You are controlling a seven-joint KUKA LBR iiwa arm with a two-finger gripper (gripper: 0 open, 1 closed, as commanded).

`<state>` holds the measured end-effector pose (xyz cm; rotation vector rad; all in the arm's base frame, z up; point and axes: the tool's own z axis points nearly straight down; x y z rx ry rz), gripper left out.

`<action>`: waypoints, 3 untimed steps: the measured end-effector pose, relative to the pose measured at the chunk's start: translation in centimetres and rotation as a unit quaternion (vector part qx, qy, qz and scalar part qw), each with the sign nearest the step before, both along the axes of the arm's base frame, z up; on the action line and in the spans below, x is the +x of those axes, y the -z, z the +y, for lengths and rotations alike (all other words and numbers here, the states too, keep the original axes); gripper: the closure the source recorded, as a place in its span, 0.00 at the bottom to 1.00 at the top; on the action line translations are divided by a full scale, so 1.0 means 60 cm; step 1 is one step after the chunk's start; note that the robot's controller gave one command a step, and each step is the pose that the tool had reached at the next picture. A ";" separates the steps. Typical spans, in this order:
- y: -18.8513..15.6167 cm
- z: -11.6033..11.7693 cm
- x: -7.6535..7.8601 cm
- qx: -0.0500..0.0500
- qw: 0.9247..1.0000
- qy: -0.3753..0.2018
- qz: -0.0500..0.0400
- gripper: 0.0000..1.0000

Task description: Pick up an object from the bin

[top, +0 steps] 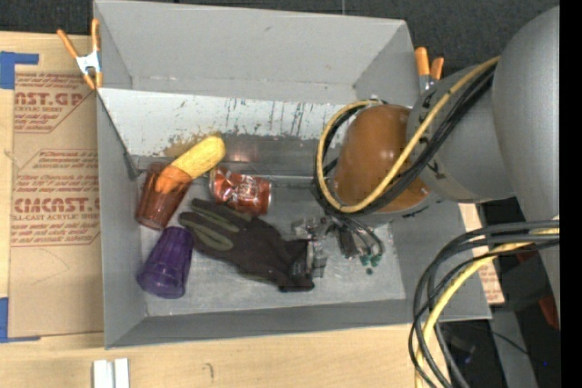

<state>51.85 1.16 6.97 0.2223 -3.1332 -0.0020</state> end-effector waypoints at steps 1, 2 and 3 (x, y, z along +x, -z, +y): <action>0.000 0.000 0.000 0.000 1.000 0.000 0.000 1.00; 0.000 0.000 0.000 0.000 1.000 0.000 0.000 1.00; 0.000 -0.001 0.000 0.000 1.000 0.000 0.000 1.00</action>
Offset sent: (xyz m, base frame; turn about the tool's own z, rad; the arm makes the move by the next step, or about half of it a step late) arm 0.0000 0.0000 0.0000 0.0000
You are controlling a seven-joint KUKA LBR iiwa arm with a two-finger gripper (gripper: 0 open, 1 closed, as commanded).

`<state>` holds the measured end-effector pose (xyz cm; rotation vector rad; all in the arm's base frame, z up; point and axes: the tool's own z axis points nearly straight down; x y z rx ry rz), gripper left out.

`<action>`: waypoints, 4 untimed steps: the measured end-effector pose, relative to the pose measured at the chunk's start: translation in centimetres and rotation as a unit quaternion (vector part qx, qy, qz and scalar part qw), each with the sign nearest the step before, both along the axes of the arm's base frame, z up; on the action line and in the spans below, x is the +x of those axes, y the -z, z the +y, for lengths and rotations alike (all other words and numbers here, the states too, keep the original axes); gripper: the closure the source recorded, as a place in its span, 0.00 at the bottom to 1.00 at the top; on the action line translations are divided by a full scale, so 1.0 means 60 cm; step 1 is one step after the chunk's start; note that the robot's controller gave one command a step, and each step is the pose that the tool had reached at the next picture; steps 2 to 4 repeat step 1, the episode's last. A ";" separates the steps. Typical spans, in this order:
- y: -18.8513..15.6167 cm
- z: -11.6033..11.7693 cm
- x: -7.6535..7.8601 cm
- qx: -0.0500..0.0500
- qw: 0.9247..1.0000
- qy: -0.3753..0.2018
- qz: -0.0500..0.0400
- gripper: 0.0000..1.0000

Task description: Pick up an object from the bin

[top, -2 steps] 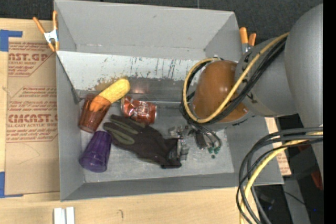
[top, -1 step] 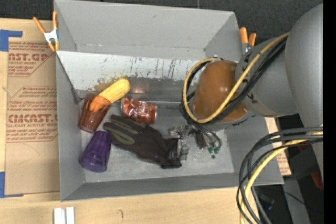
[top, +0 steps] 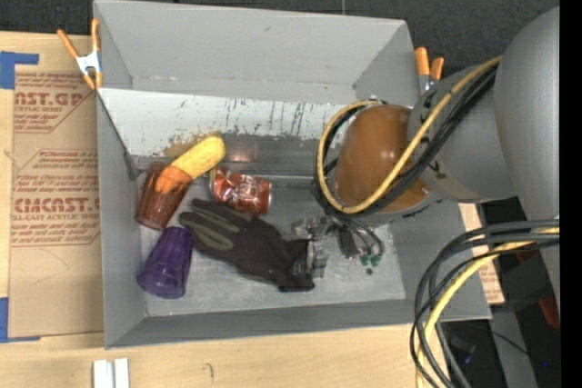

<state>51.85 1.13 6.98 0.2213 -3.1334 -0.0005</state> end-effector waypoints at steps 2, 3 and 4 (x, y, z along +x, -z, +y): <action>0.000 0.000 0.000 0.000 1.000 0.000 0.000 1.00; 0.000 0.000 0.000 0.000 1.000 0.000 0.000 1.00; 0.000 0.000 0.000 0.000 1.000 0.000 0.000 1.00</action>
Offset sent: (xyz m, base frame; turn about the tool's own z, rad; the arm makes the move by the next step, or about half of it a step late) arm 0.0114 -0.0356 0.1787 0.0168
